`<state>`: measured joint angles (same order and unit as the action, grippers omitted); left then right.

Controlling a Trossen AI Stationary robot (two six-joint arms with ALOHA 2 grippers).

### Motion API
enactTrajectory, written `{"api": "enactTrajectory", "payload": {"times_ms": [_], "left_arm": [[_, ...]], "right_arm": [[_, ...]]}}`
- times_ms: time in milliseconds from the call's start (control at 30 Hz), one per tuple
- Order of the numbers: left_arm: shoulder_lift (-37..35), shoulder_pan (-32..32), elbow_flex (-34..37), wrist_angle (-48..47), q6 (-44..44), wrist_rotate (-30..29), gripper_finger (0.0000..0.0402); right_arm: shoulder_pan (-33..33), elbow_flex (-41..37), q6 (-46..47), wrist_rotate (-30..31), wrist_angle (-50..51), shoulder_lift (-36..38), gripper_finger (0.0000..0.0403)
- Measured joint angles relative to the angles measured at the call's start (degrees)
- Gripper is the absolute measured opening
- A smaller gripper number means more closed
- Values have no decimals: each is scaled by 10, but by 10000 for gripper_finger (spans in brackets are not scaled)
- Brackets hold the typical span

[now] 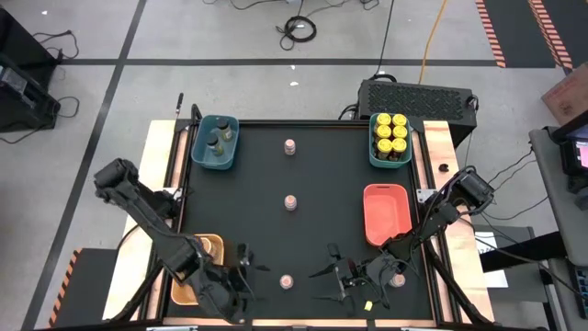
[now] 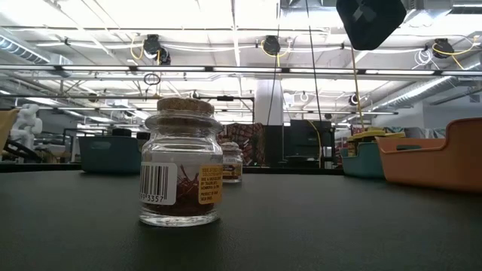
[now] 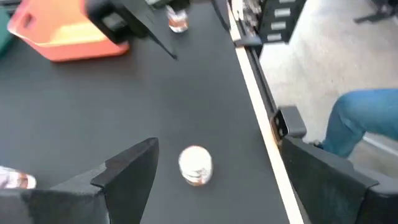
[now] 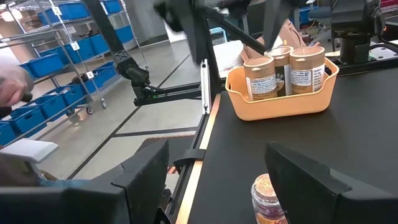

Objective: Sort spices by type
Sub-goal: Put the brown spice bottle into the yellow bin

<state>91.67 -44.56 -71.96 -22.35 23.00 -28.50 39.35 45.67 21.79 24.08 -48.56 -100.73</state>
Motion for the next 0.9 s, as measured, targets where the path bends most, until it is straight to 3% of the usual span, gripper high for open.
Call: {"api": "enactTrajectory", "payload": {"times_ms": [467,600,900], "left_arm": [[162,53,1,103,-61,38,341],[180,64,1,110,-53,59,341],[185,63,17,167,-40,39,341]], "right_arm": [[0,0,4,0,0,0,260],[0,0,0,-1,1,0,260],[0,0,-2,-1,9,0,260]]}}
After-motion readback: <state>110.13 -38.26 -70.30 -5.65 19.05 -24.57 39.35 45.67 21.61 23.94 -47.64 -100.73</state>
